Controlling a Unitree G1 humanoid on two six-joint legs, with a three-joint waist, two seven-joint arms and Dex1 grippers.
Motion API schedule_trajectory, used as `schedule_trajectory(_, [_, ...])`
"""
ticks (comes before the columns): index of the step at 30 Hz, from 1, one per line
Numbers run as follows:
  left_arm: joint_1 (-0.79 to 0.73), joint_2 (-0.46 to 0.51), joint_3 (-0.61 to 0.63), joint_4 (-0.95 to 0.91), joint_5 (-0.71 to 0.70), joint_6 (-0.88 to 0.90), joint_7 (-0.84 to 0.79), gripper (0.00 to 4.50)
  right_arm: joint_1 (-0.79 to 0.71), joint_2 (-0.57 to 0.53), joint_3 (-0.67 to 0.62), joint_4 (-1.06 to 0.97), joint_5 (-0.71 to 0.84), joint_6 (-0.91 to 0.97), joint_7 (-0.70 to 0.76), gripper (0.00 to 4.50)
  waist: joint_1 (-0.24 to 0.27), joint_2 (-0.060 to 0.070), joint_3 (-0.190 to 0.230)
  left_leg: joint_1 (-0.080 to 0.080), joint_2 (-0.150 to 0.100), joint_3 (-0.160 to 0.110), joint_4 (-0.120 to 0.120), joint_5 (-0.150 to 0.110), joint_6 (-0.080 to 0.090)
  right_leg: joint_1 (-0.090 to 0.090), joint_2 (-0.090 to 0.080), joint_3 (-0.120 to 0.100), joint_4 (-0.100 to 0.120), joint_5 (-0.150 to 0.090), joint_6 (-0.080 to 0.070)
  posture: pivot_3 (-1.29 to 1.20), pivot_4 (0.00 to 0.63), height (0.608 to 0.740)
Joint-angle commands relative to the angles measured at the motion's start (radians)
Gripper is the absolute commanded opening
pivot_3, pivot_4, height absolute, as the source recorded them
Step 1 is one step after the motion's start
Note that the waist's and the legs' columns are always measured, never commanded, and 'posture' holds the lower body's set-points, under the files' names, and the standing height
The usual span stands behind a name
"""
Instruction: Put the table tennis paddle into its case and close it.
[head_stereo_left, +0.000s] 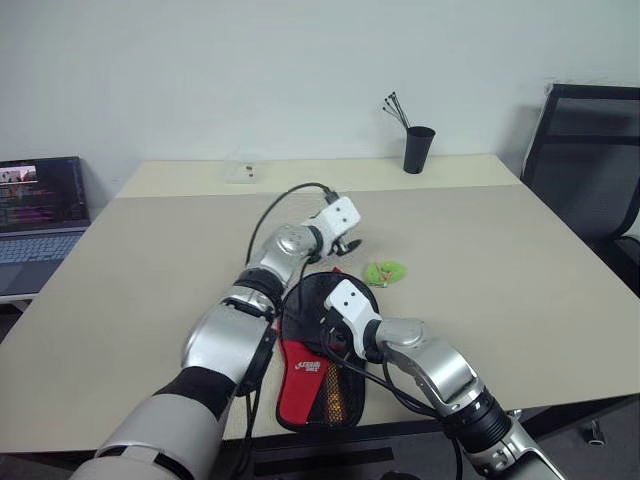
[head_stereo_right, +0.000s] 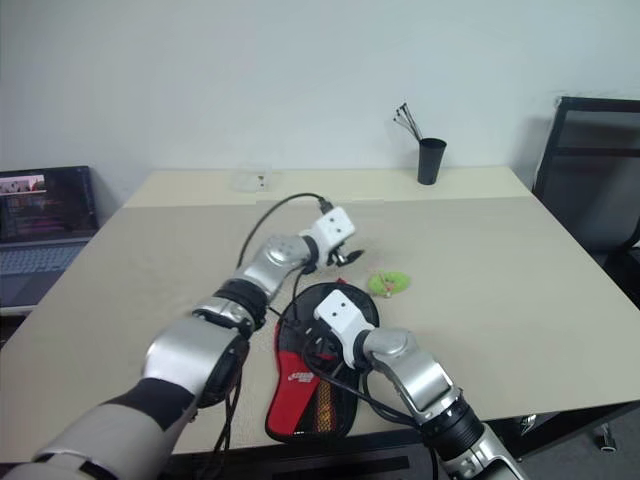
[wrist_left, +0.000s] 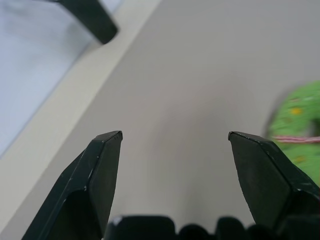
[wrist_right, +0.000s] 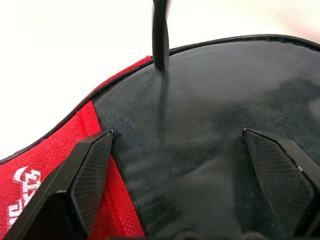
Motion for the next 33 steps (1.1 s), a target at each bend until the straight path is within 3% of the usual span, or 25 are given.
schedule_trajectory(1, [0.015,0.072,0.077,-0.077,-0.097,0.003,-0.119,3.70,0.023,-0.011,0.003,-0.036,0.014,0.065,0.012,4.50,0.000,0.000,0.000,0.000,0.000,0.000,0.000,0.000,0.000,0.000,0.000,0.000,0.000,0.000,0.000,0.00,0.150,0.740])
schedule_trajectory(5, [0.109,0.146,0.150,-0.171,-0.225,0.064,-0.365,3.70,0.030,-0.014,-0.055,-0.157,0.081,0.151,0.032,4.50,0.001,0.000,0.000,0.000,0.000,0.000,0.000,0.000,0.000,0.000,0.000,0.000,0.000,0.000,0.000,0.00,0.150,0.740])
schedule_trajectory(10, [0.303,0.194,0.175,-0.451,-0.363,0.217,-0.603,3.70,-0.008,-0.035,-0.186,-0.315,0.189,0.298,0.041,4.50,0.003,0.000,0.000,-0.001,0.001,-0.001,0.001,0.000,-0.001,0.000,-0.001,-0.001,0.000,0.003,-0.005,0.00,0.150,0.740])
schedule_trajectory(14, [0.427,0.194,0.149,-0.668,-0.416,0.341,-0.660,3.70,-0.044,-0.074,-0.288,-0.395,0.275,0.395,0.057,4.50,0.007,0.000,0.000,-0.001,0.001,-0.002,0.001,0.000,-0.001,0.000,-0.002,-0.001,0.001,0.003,-0.005,0.00,0.150,0.740])
schedule_trajectory(18, [0.483,0.177,0.108,-0.763,-0.418,0.397,-0.670,3.70,-0.084,-0.112,-0.408,-0.397,0.352,0.463,0.065,4.50,0.009,0.000,0.000,-0.001,0.000,-0.002,0.001,0.000,-0.001,0.001,-0.002,-0.001,0.001,0.003,-0.005,0.00,0.150,0.740])
schedule_trajectory(24, [0.473,0.160,0.054,-0.709,-0.372,0.366,-0.637,3.70,-0.139,-0.152,-0.496,-0.203,0.302,0.358,-0.016,4.50,0.007,0.000,0.000,-0.001,0.000,-0.001,0.001,0.000,0.000,0.000,-0.001,-0.001,0.001,0.002,-0.004,0.00,0.150,0.740])
schedule_trajectory(33, [0.461,0.139,0.043,-0.653,-0.378,0.365,-0.620,3.70,-0.269,-0.121,-0.512,0.297,0.179,0.001,-0.138,4.50,0.001,0.000,0.000,-0.001,0.000,0.000,0.000,0.000,0.000,-0.001,0.000,0.001,0.000,0.003,-0.005,0.00,0.150,0.740])
